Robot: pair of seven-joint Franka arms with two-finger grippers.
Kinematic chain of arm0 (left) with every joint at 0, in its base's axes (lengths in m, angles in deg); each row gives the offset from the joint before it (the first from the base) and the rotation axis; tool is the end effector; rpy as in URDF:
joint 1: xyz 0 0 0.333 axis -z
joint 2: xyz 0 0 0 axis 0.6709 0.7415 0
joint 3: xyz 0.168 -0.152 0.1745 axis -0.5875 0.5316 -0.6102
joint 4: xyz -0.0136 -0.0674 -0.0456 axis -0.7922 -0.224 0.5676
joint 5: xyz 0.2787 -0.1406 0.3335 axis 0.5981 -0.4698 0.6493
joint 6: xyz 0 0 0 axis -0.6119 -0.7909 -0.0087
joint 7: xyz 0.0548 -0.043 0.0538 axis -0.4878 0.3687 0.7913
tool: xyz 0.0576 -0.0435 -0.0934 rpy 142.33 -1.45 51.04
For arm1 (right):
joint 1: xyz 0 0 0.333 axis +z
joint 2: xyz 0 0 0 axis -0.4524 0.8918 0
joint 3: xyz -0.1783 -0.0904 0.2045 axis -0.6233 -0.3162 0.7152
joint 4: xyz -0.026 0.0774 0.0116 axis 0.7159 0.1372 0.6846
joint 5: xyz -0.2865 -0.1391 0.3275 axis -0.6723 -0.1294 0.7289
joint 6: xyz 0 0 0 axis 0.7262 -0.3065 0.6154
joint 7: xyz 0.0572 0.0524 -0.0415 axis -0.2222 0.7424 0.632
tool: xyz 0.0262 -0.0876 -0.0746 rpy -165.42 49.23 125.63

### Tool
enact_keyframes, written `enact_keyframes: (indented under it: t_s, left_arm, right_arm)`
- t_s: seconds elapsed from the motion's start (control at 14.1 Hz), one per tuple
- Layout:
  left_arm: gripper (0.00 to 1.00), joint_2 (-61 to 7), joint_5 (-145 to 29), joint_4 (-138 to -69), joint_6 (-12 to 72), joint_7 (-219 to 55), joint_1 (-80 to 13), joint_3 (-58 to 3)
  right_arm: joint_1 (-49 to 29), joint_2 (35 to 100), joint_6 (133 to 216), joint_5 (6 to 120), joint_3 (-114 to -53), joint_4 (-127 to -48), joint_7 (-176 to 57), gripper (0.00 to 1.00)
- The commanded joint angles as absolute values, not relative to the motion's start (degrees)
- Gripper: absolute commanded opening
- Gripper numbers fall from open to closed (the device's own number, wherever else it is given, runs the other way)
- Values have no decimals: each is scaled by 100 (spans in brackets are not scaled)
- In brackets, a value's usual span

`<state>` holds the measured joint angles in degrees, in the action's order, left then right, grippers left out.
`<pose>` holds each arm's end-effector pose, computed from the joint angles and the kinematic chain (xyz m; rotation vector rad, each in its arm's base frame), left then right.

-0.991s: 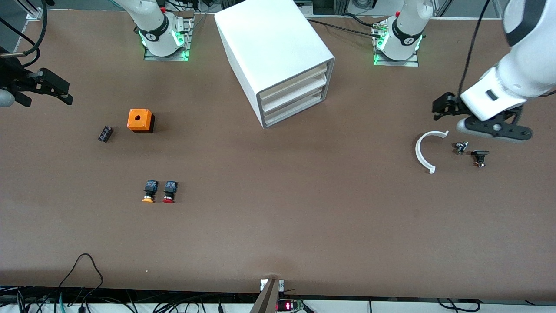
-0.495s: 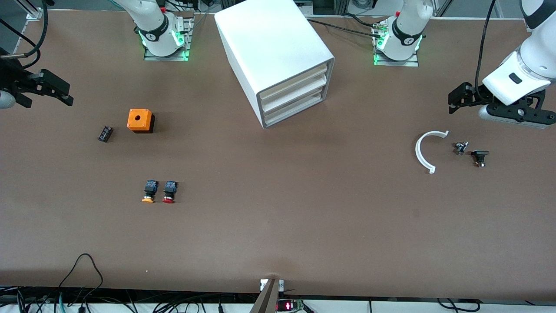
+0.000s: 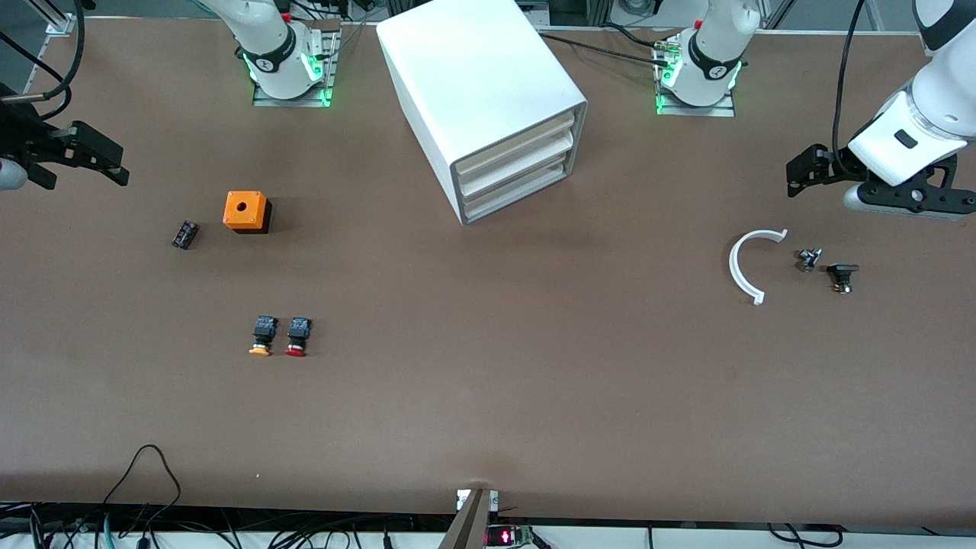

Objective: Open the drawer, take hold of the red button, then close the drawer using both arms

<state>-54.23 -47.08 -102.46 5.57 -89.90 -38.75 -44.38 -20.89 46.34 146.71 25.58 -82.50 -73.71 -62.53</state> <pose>0.6076 -0.0472 0.5301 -3.1005 0.1727 0.0967 0.6257 0.0206 0.6065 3.1301 0.1138 0.0224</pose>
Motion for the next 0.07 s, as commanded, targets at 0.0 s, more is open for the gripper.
enact_keyframes:
  t_s: [0.0]
  left_arm:
    - [100,-5416,-4797,-10153,394,-8923,-3845,-4480]
  right_arm:
    - [-2075,4715,14564,2473,-8224,-7186,-6333,100]
